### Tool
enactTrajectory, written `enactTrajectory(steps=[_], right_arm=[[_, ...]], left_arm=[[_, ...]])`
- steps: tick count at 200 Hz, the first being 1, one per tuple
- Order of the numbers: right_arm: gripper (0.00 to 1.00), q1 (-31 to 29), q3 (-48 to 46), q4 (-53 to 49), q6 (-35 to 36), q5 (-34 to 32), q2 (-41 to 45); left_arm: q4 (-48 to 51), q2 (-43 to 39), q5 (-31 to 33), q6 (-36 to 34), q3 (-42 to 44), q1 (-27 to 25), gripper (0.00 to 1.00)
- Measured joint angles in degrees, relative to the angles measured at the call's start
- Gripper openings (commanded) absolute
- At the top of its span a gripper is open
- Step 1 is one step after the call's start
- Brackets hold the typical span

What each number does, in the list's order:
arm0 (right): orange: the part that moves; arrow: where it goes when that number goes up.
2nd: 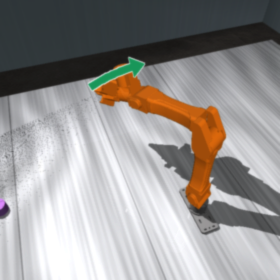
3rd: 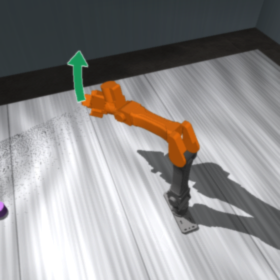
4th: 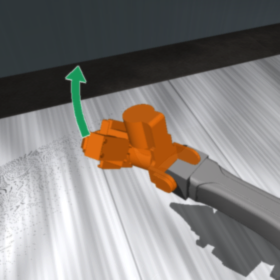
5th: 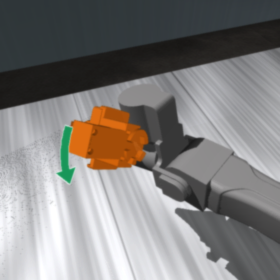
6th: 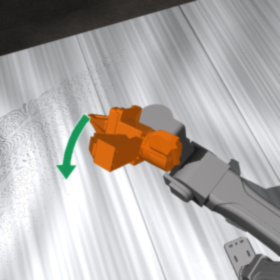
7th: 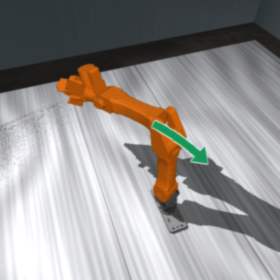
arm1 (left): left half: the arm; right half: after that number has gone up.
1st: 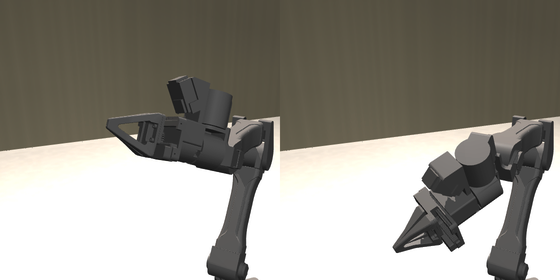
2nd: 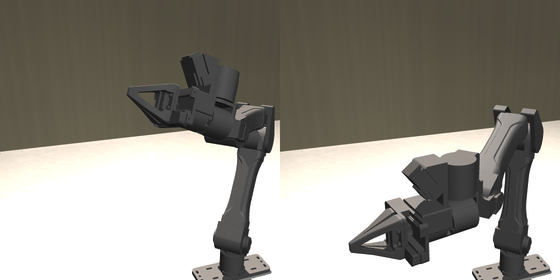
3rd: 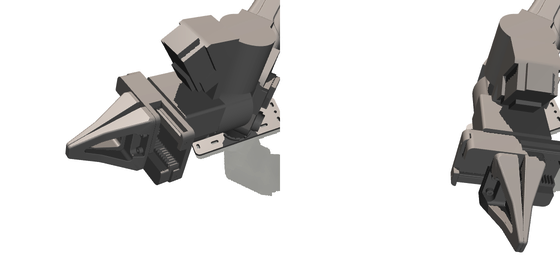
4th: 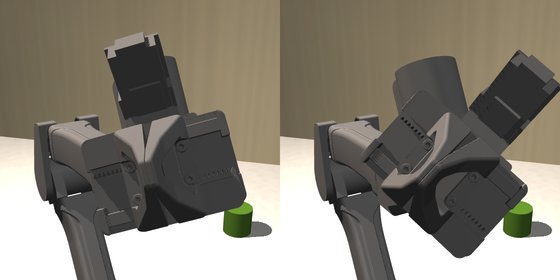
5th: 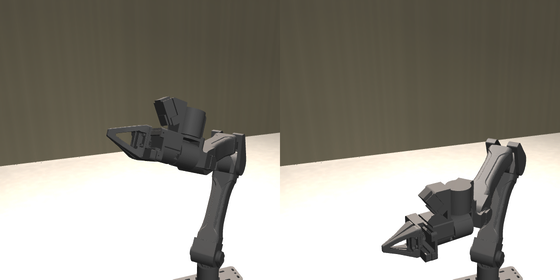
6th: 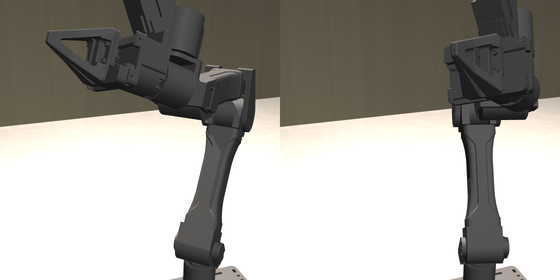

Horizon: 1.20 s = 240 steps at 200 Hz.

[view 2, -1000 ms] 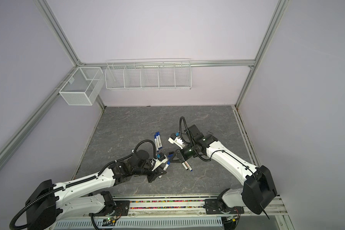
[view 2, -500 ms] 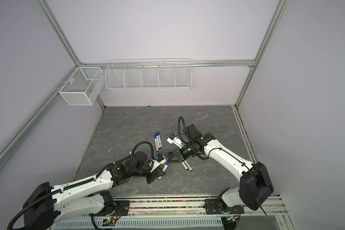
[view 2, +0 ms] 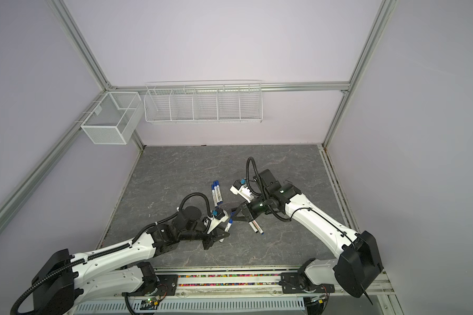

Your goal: Insert the pens into the pen caps

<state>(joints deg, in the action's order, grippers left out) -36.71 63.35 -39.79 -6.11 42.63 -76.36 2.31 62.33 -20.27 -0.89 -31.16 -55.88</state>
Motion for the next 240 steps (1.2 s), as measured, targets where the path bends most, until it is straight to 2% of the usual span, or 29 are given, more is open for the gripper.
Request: enactTrajectory(steps=[33, 65, 124, 184, 240], right_arm=[[0.32, -0.5, 2.8, -0.4, -0.8, -3.3, 1.5], [0.36, -0.5, 5.8, -0.5, -1.2, -7.2, 4.0], [0.39, -0.4, 7.1, -1.6, -1.2, -11.3, 4.9], [0.39, -0.6, 5.5, -2.0, -1.7, -11.3, 4.9], [0.31, -0.7, 4.0, -1.3, -2.9, -11.3, 4.4]], left_arm=[[-3.4, 0.2, -0.1, -0.9, -0.2, 0.0, 0.00], [-4.5, 0.2, -0.1, -1.5, -0.2, 0.0, 0.00], [-5.5, 0.2, 0.1, -1.8, -0.2, 0.0, 0.00], [-5.9, 0.2, 0.6, -1.8, -0.2, 0.0, 0.00], [-6.3, 0.5, 0.9, -1.7, -0.2, 0.0, 0.00]])
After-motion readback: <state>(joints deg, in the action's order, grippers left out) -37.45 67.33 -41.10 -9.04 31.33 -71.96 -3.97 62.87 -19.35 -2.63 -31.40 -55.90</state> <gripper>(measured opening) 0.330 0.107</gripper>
